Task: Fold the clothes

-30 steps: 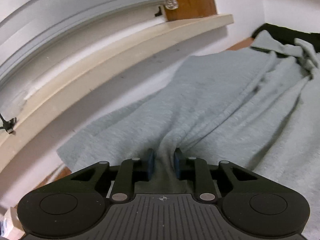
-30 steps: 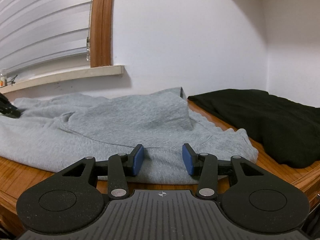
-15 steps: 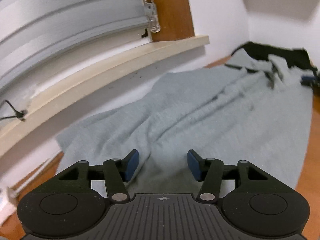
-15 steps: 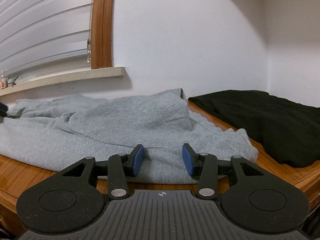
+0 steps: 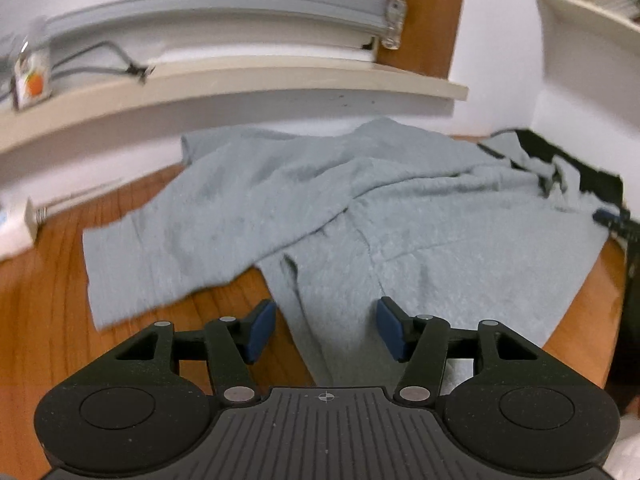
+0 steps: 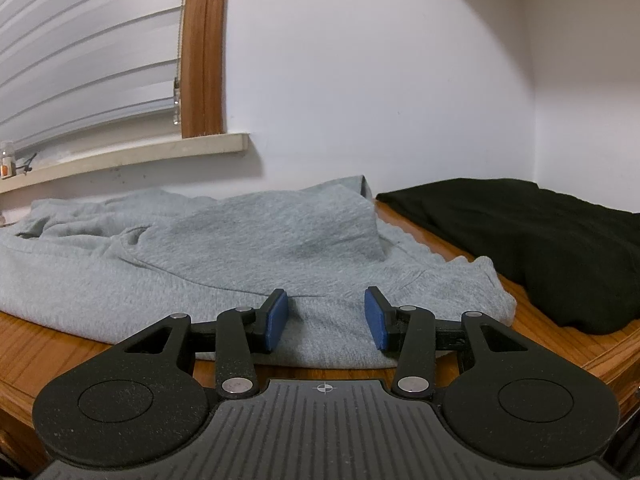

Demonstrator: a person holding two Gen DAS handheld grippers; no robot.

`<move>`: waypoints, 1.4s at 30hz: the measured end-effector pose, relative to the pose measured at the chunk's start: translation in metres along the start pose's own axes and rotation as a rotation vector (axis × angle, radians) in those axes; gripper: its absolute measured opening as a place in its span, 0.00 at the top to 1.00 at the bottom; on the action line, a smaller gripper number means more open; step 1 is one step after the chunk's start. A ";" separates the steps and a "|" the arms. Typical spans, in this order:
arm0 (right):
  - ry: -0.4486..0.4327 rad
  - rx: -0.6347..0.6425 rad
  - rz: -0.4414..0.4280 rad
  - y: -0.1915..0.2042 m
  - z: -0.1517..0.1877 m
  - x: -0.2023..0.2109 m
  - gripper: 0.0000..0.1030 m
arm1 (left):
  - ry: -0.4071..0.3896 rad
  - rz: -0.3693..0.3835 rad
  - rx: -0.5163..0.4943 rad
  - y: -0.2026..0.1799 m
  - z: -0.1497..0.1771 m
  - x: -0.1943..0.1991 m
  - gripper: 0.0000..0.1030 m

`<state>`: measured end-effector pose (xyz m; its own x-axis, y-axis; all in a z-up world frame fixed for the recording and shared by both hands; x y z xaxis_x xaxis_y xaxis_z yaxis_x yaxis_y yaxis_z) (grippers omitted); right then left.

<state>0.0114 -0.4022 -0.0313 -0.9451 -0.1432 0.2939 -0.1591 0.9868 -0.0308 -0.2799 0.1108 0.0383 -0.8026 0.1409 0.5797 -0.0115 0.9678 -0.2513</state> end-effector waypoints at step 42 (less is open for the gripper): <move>0.032 0.058 -0.043 -0.005 -0.024 -0.001 0.61 | 0.028 0.229 -0.118 -0.087 -0.056 -0.145 0.37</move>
<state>0.0195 -0.4049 -0.0083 -0.9274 -0.1820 0.3267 -0.2165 0.9736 -0.0722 -0.1293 0.0175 0.0196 -0.7594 0.3637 0.5394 0.2398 0.9272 -0.2876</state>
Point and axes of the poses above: each gripper's, at about its wrist camera, not at the fingertips, and x roughly against the way its jaws point, y to its left, z to its underside, the point moved 2 cm from there along -x, roughly the way its jaws point, and after that the axes turned 15 degrees about z, right-handed, at the moved point
